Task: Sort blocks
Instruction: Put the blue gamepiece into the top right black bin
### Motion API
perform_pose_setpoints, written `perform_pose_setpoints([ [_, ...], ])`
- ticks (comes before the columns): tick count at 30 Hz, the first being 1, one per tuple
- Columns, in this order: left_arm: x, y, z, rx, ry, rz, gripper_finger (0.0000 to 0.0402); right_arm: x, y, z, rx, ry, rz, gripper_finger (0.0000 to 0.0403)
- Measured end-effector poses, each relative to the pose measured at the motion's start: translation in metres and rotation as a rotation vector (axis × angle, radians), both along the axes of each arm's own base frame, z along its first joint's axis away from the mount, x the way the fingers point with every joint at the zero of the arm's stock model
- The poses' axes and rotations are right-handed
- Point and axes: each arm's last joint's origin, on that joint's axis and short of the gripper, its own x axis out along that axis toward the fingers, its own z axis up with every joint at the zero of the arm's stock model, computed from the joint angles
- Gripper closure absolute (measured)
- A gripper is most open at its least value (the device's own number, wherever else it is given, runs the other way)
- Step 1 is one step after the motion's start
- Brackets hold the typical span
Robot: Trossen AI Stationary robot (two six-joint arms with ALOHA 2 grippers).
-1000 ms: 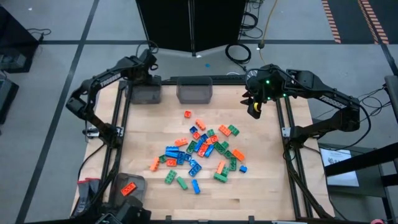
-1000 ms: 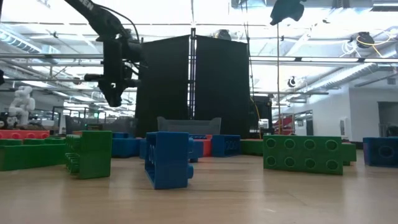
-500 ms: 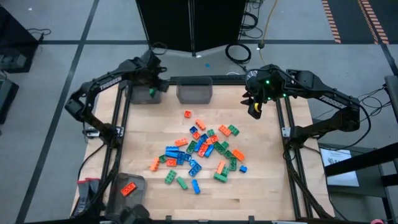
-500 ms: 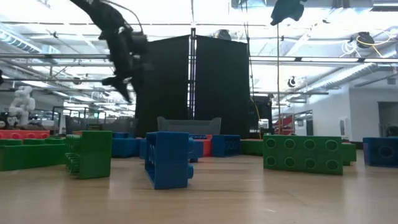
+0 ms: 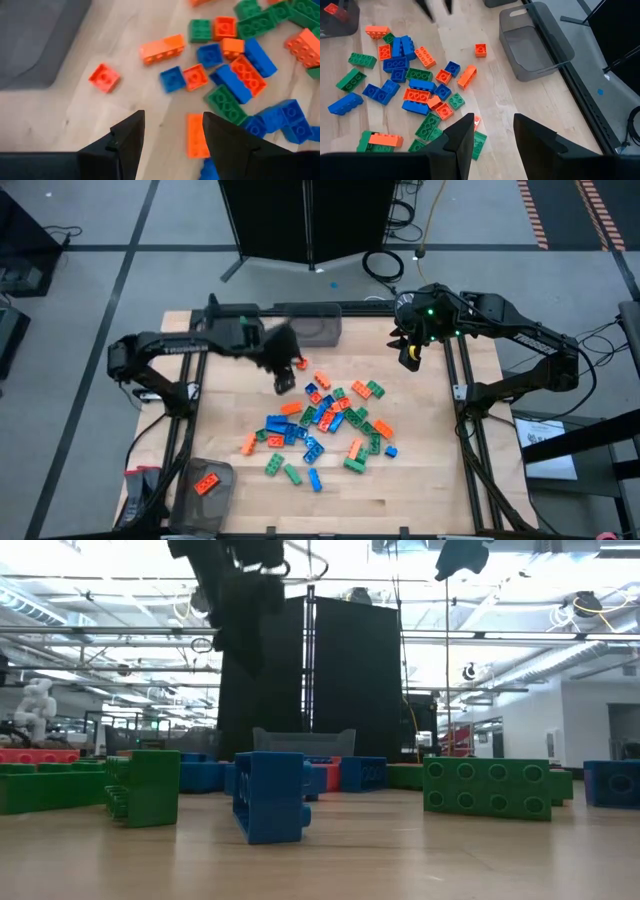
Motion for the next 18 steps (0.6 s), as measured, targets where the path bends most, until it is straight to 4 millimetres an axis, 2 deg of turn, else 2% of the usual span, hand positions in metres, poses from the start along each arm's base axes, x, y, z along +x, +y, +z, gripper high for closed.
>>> perform_pose_setpoints([
  [4,0.011,-0.021,-0.001,0.080,-0.025,-0.036,0.0199,0.000,0.000,0.000,-0.002,0.001,0.003,0.0268],
  [9,0.018,-0.029,-0.020,0.029,0.062,0.000,0.0199,0.000,0.000,0.000,0.001,0.006,0.002,0.0268],
  [15,0.010,-0.052,-0.046,-0.024,0.251,-0.087,0.0199,-0.002,0.001,-0.002,0.013,0.031,0.003,0.0268],
  [18,0.003,-0.064,-0.056,-0.043,0.284,-0.114,0.0199,-0.004,0.001,-0.004,0.020,0.052,0.003,0.0268],
])
